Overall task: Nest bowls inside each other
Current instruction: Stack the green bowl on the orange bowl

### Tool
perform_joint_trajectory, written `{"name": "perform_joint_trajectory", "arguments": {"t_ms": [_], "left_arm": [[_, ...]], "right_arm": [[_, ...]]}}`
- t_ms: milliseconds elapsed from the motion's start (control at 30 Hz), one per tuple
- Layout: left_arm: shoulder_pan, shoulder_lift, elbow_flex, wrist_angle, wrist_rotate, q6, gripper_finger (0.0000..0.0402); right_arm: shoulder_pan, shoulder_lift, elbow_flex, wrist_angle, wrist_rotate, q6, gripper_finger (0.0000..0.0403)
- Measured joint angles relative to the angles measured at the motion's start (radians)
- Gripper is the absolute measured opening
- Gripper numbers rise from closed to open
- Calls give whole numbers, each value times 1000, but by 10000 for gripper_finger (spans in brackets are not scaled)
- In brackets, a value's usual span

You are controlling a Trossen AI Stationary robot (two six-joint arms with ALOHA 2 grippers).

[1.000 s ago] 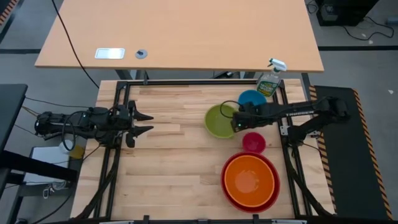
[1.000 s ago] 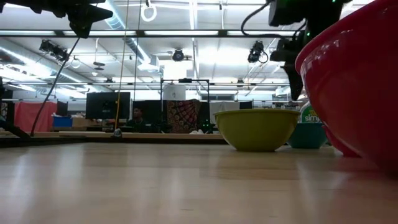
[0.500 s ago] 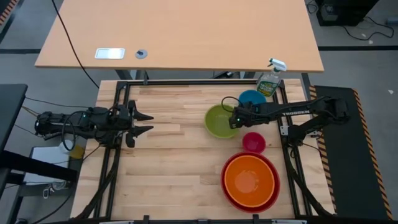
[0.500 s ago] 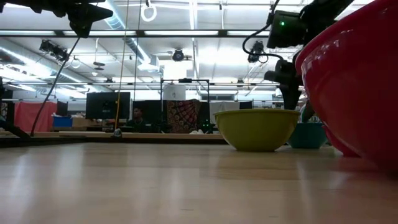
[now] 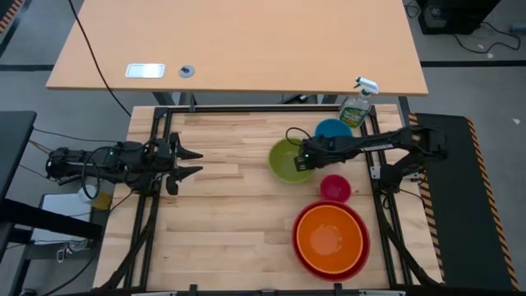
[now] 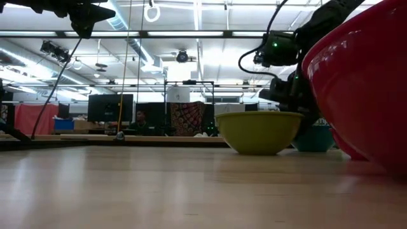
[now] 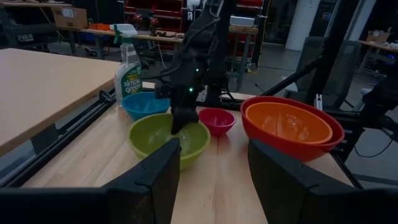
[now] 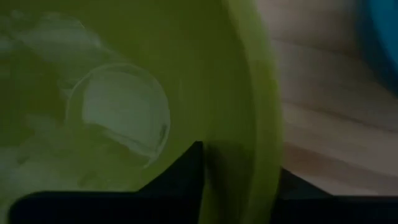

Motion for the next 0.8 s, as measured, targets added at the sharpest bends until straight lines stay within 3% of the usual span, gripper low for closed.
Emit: {"name": "perform_joint_trajectory", "arguments": {"t_ms": [167,500,800], "left_arm": [[0,0,0,0,0,0,192],[0,0,0,-10,0,-1,192],[0,0,0,-39,0,-3,192]], "right_arm": [[-13,-9,5,59,-14,-50,22],[-4,-176,60,-20,-27,-108,21],[116,-393,81,-28,-301,-204,31]]}}
